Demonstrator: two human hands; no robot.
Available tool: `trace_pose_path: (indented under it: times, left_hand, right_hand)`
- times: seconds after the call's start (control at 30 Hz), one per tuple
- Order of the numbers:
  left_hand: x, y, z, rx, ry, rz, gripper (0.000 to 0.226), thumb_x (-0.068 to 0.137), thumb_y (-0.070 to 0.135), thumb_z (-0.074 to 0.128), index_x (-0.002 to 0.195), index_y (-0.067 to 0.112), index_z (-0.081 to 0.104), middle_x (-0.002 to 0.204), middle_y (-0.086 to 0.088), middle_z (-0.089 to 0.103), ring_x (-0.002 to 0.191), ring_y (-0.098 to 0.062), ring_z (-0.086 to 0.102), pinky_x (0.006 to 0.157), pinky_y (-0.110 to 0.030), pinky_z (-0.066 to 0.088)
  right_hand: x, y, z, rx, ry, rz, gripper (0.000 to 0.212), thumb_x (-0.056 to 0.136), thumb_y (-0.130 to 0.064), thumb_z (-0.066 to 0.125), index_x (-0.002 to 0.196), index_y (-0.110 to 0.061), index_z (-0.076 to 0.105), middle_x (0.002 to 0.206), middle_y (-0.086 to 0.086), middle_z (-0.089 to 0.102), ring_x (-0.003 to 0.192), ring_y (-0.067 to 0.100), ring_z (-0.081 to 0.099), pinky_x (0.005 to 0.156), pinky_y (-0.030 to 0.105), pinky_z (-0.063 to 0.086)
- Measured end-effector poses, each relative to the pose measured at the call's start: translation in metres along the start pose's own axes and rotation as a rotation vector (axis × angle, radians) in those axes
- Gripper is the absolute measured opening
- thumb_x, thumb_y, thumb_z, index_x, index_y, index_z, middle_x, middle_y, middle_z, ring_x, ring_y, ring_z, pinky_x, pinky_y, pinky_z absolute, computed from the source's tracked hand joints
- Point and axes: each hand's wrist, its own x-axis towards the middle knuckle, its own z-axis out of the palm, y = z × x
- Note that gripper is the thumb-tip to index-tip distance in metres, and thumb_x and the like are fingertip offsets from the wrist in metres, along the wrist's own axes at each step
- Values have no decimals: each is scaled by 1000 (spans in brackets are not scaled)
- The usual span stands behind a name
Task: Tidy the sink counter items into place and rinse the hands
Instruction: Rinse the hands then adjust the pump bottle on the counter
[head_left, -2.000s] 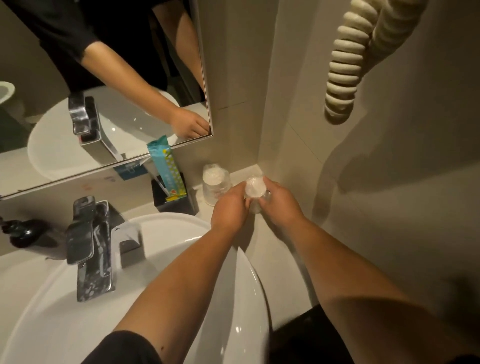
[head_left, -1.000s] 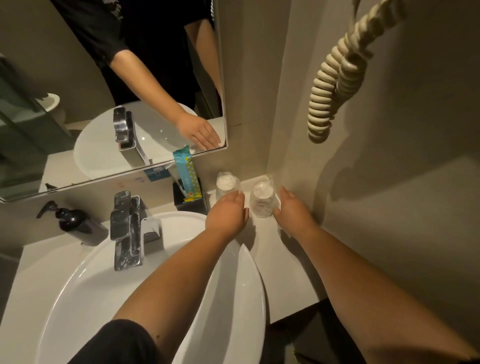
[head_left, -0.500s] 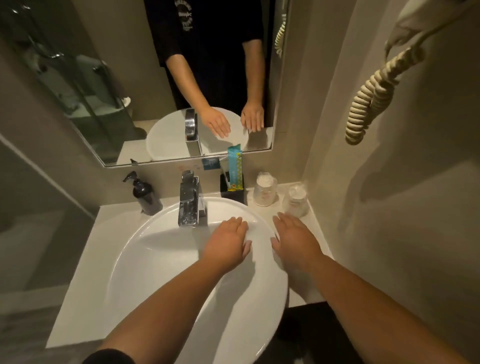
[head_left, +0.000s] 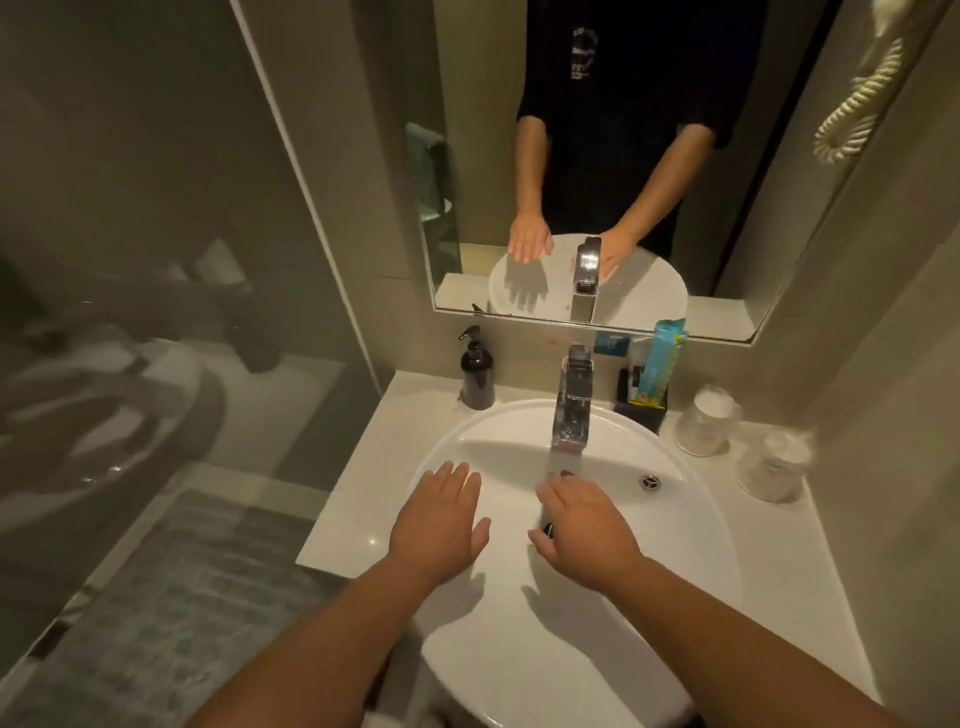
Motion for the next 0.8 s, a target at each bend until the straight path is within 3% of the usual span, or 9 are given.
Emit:
trace_pose_path:
  times: [0.17,0.3,0.67,0.8]
  left_hand:
    - [21,-57,-7,-11,0,-70,68,95,58,27,151,21,16,159,-1,17,147,-23,12,120,-42,11]
    - [58,-99,-8,3,15,1,69,95,54,29,151,15,17,159,-6,19,146,-24,13,120,-39,10]
    - [174,-155,8,-212,30,91,67,95,48,39,150,12,21,157,-7,23,145,-22,18,118,-34,15]
    - [214,-153,16,-314,19,81,64,95,41,44,149,13,22,156,-5,26,141,-23,26,113,-34,24]
  right_hand:
    - [60,-43,0,1,0,-7,69,93,-55,39,149,-16,27,156,7,29,145,26,24,119,40,17]
    - [106,-64,4,51,18,75,69,94,-53,38,150,-13,25,157,8,27,146,26,21,120,39,12]
    - [214,-57,0,152,121,318,66,91,-45,50,144,-8,34,147,11,43,137,27,36,115,35,25]
    - [247,-42,4,189,177,365,60,89,-42,55,136,-8,41,132,12,53,123,28,48,105,37,38]
